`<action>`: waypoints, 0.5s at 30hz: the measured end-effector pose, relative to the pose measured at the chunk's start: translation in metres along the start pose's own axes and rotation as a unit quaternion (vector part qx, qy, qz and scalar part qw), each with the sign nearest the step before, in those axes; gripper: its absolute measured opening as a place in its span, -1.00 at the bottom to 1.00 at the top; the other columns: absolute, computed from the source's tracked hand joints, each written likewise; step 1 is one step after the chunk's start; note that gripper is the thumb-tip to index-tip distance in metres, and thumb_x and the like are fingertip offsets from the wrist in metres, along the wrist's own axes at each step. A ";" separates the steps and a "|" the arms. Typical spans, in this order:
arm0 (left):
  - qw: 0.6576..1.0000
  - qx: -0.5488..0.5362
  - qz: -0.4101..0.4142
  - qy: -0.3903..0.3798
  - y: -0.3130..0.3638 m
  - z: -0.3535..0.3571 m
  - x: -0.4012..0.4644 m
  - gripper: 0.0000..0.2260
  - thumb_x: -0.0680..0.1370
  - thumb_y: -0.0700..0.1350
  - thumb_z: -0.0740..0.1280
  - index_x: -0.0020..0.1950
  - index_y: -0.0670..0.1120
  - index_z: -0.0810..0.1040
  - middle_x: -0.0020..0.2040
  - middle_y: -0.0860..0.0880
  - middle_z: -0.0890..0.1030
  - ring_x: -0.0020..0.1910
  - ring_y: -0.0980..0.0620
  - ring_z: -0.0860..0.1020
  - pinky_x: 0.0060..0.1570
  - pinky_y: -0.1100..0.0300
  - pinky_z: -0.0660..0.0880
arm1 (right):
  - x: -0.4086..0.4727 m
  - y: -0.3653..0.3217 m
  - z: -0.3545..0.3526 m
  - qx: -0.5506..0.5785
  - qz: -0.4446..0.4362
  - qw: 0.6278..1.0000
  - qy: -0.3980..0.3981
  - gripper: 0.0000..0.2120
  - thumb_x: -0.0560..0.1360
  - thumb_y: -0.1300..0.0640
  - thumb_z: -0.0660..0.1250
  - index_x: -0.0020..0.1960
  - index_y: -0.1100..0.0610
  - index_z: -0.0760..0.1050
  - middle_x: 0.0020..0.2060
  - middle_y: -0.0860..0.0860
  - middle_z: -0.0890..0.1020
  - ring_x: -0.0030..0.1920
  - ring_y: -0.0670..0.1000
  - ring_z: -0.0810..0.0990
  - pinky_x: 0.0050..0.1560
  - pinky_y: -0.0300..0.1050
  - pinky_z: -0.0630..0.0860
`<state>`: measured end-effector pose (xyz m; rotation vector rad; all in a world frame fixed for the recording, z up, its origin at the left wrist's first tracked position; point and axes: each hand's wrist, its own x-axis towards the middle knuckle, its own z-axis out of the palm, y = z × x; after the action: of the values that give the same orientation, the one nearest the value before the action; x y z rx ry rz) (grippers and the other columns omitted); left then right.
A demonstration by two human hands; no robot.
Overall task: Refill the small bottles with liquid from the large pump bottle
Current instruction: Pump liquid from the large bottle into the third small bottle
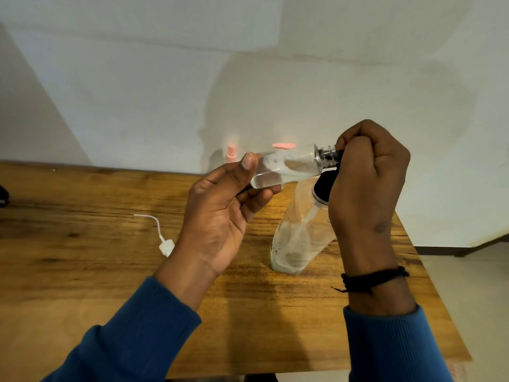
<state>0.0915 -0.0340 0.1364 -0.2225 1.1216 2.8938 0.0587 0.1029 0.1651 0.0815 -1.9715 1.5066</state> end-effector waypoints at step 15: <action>1.000 -0.001 0.003 0.000 -0.001 -0.002 0.001 -0.72 0.28 -0.04 0.49 -0.08 -0.13 0.73 -0.04 -0.18 0.71 -0.23 -0.04 0.69 -0.31 0.30 0.60 | -0.004 0.001 0.003 0.026 0.008 1.000 0.002 -0.79 0.45 0.41 0.06 -0.31 0.29 0.36 -0.47 -0.02 0.30 -0.48 -0.14 0.26 -0.50 -0.33 0.19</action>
<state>0.0910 -0.0345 0.1342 -0.2179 1.1217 2.9004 0.0601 0.0996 0.1620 0.0853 -1.9352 1.5668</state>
